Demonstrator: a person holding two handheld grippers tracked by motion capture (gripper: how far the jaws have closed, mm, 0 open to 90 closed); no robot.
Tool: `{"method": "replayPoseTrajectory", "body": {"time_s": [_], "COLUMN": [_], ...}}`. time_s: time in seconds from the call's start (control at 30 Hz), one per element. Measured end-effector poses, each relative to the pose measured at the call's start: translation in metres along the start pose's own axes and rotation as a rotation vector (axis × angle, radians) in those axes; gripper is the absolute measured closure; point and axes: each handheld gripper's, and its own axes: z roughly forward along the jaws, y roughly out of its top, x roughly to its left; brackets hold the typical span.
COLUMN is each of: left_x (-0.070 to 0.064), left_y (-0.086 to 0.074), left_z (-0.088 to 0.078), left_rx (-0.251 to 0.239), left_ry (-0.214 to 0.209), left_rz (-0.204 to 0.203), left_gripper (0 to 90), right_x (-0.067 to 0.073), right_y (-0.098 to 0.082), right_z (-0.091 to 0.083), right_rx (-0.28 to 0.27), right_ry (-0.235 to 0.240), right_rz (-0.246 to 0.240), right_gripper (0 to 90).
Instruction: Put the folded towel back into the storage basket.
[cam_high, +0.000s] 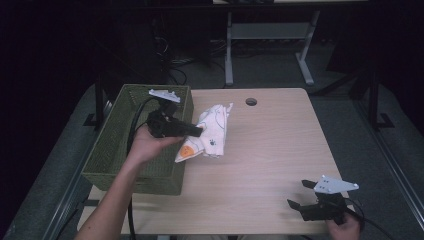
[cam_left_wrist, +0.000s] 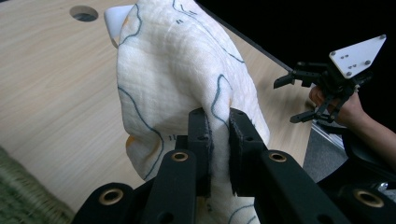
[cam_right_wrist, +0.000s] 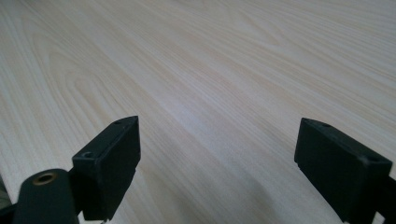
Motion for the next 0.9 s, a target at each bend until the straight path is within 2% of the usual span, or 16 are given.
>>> {"method": "replayPoseTrajectory", "body": {"time_s": [0.1,0.33,0.9], "left_x": [0.007,0.02,0.047], "left_y": [-0.005,-0.015,-0.034], "left_z": [-0.012,-0.029,-0.06], "left_rx": [-0.009,-0.019,-0.046], "left_ry": [0.007,0.023,0.057], "left_rz": [-0.015,-0.031,-0.076], "left_gripper": [81.9,81.8,81.8], "right_x": [0.0,-0.002,-0.009], "right_y": [0.001,0.001,-0.001], "right_z": [-0.001,0.001,0.001], "right_rx": [-0.018,-0.008,-0.013], "right_ry": [-0.003,-0.01,-0.031], "right_rz": [0.008,0.013,0.057], "right_gripper": [14.0,14.0,14.0]}}
